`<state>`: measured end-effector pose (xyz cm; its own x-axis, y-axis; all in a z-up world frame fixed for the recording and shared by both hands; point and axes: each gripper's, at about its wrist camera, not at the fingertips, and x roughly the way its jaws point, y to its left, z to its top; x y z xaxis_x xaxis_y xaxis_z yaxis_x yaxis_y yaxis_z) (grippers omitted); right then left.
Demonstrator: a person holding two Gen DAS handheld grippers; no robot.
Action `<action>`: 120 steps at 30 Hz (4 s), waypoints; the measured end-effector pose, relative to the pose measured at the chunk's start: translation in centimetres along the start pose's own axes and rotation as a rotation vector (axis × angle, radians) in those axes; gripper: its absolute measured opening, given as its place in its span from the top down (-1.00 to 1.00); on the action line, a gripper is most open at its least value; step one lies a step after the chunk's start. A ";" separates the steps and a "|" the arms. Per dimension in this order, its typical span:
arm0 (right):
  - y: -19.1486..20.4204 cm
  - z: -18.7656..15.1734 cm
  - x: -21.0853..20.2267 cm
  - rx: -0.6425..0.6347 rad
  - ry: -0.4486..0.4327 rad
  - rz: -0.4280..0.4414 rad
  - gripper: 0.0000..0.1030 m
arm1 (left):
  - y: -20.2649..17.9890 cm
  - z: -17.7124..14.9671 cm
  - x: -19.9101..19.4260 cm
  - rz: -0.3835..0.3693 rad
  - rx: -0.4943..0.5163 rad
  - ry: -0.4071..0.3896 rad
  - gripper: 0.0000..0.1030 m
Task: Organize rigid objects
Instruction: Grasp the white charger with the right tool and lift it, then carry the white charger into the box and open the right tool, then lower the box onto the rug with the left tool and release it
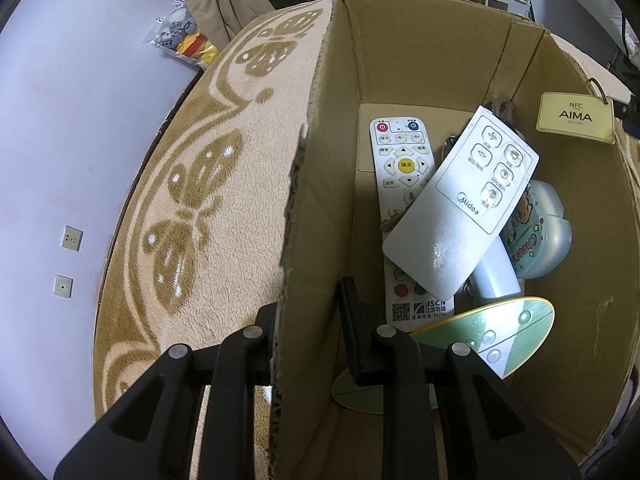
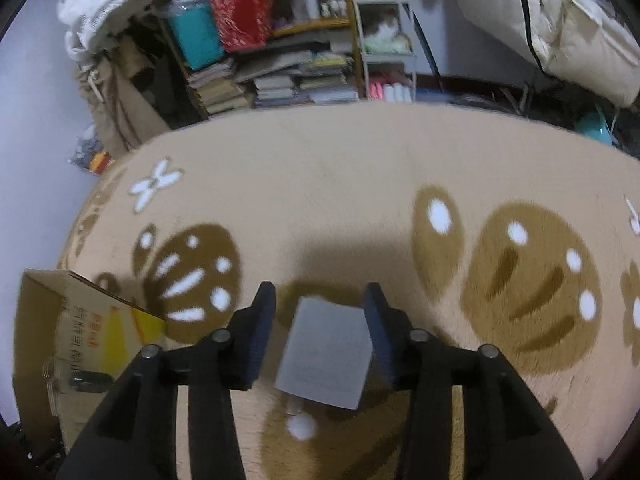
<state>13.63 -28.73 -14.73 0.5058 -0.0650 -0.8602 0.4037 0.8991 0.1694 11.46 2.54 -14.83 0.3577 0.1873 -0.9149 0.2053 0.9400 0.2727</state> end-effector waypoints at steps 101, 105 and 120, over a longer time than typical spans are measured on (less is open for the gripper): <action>5.4 -5.2 -12.8 -0.166 -0.110 0.309 -0.05 | 0.6 0.1 -3.4 -0.055 -0.047 -0.110 0.58; 4.1 -6.2 -14.9 -0.130 -0.135 0.314 -0.25 | 0.7 -0.4 -6.3 -0.077 -0.062 -0.190 0.52; 2.3 -9.1 -21.1 -0.152 -0.210 0.244 -0.90 | 0.0 -4.7 -16.7 -0.099 -0.049 -0.483 -0.96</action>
<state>-3.08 -21.37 -0.58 0.7252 0.0866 -0.6831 0.1414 0.9522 0.2709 1.25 0.76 -0.96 0.7225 -0.0466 -0.6898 0.2209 0.9610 0.1665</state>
